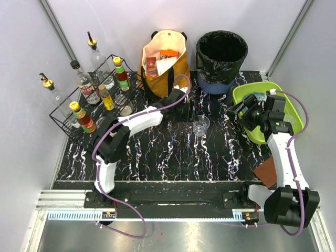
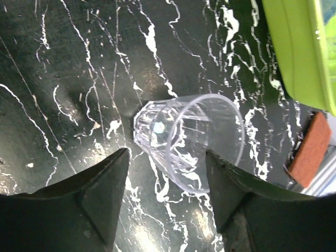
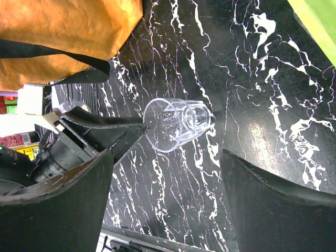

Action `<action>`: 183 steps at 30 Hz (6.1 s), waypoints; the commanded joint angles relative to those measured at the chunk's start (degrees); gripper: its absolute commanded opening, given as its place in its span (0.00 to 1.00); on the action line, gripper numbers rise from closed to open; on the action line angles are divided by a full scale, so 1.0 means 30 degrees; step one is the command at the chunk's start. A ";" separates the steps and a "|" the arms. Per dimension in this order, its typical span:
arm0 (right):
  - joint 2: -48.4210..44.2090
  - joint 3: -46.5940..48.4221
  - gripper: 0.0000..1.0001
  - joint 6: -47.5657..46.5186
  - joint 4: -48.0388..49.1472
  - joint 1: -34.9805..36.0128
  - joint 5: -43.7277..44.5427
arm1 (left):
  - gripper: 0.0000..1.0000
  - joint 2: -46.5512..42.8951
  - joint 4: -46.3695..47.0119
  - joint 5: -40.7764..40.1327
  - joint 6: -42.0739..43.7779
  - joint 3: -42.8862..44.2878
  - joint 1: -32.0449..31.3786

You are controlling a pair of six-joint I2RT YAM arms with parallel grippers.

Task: Clear the kitchen counter

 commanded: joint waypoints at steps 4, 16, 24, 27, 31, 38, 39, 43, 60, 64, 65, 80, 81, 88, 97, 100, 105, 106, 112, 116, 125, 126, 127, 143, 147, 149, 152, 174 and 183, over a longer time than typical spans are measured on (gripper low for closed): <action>0.0020 0.0036 0.86 0.0560 0.0605 0.0130 0.0095 | 0.47 0.1125 0.0071 -0.1604 -0.0318 0.1413 -0.0180; -0.0010 -0.0258 0.86 0.0708 0.0663 0.0130 -0.0314 | 0.00 0.0924 -0.2332 -0.1286 0.1088 0.2907 0.0230; -0.0653 -0.0317 1.00 0.1115 0.2124 0.0188 -0.3650 | 0.00 -0.1860 -0.0752 0.3926 -0.1573 0.2672 0.1988; -0.0946 -0.0522 1.00 0.2081 0.3588 0.0217 -0.5058 | 0.00 -0.2271 0.0650 0.6443 -0.4030 0.2527 0.2456; -0.1239 -0.0581 1.00 0.3312 0.4996 0.0334 -0.6086 | 0.00 -0.2682 0.3930 0.9026 -0.7633 0.1825 0.2633; -0.1621 -0.0434 1.00 0.5919 0.8129 0.0539 -0.7229 | 0.00 -0.2800 0.9994 1.1225 -1.3026 0.0594 0.2546; -0.1650 -0.0405 1.00 0.6270 0.8598 0.0569 -0.7317 | 0.00 -0.2799 1.0495 1.1344 -1.3526 0.0535 0.2516; -0.1358 -0.0522 1.00 0.7414 1.0503 0.0774 -0.7697 | 0.00 -0.2537 1.2838 1.1784 -1.5722 0.0563 0.2195; -0.1298 -0.1314 0.68 1.1283 1.4785 0.1272 -0.7435 | 0.03 -0.1833 1.5628 1.1696 -1.7692 0.0710 0.1314; -0.1387 -0.0759 0.24 1.0263 1.2947 0.1272 -0.6910 | 0.26 -0.1979 1.5599 1.1638 -1.7049 0.0506 0.1286; -0.1445 -0.0554 0.17 0.9794 1.2156 0.1272 -0.6675 | 0.36 -0.2124 1.5308 1.1522 -1.6785 0.0418 0.1286; -0.0012 0.5451 0.00 0.1416 -0.1730 0.1214 0.3481 | 0.99 -0.6749 0.5148 1.0413 -0.6361 -0.3329 0.4154; 0.0193 0.5831 0.00 0.1092 -0.2551 0.1214 0.4508 | 0.99 -0.7218 0.4182 1.0030 -0.5425 -0.3594 0.4476; 0.1453 0.7211 0.00 -0.1019 -0.5954 0.0834 1.2623 | 0.99 -0.9827 -0.1420 0.7861 -0.0030 -0.3157 0.5094; 0.3387 0.6862 0.00 -0.1314 -0.5666 -0.0338 1.5153 | 0.99 -1.1587 -0.4207 0.6365 0.2260 -0.2834 0.5094; 0.3944 0.6714 0.00 -0.1460 -0.5518 -0.0660 1.4978 | 0.99 -1.1764 -0.4324 0.6277 0.2260 -0.3010 0.5094; 0.4852 0.6246 0.00 -0.1403 -0.5196 -0.1100 1.4890 | 0.99 -1.1998 -0.4938 0.5809 0.2611 -0.2777 0.5094; 0.4970 0.6129 0.00 -0.1431 -0.5109 -0.1188 1.4773 | 0.99 -1.1970 -0.5172 0.5692 0.2728 -0.2631 0.5123; 0.5849 0.5076 0.00 -0.1635 -0.4378 -0.1686 1.4539 | 0.99 -1.2116 -0.5496 0.5368 0.2934 -0.2512 0.5094; 0.6493 0.4577 0.00 -0.1987 -0.4054 -0.2096 1.3925 | 0.99 -1.2057 -0.5496 0.5368 0.2847 -0.2688 0.5094; 0.7490 0.3844 0.00 -0.2076 -0.4024 -0.2126 1.3834 | 0.99 -1.1823 -0.5525 0.5310 0.2875 -0.2805 0.5094; 0.7548 0.3814 0.00 -0.2105 -0.4024 -0.2126 1.3922 | 0.99 -1.1881 -0.5525 0.5252 0.2876 -0.2864 0.5094; 0.7665 0.3727 0.00 -0.2134 -0.4053 -0.2126 1.4010 | 0.99 -1.1881 -0.5525 0.5193 0.2876 -0.2922 0.5094; 0.9306 0.3316 0.00 -0.3481 -0.4844 -0.2126 1.5123 | 0.99 -1.1736 -0.5701 0.5133 0.3022 -0.3069 0.5094; 0.9511 0.3170 0.00 -0.3482 -0.4873 -0.2126 1.5183 | 0.99 -1.1764 -0.5672 0.5134 0.3110 -0.3157 0.5094; 0.9774 0.3198 0.00 -0.3570 -0.4874 -0.2126 1.5007 | 0.99 -1.1735 -0.5672 0.5075 0.3168 -0.3216 0.5123; 0.9893 0.3403 0.22 -0.3599 -0.5049 -0.2126 1.4686 | 0.99 -1.1735 -0.5672 0.5105 0.3197 -0.3216 0.5094; 0.6288 0.7154 0.69 -0.4654 -0.6807 -0.2126 1.4100 | 0.99 -1.1384 -0.6580 0.5016 0.3608 -0.2103 0.5152; 0.7753 0.4902 0.14 -0.4302 -0.5670 -0.2273 1.2168 | 0.99 -1.1412 -0.6551 0.5046 0.3344 -0.2219 0.5094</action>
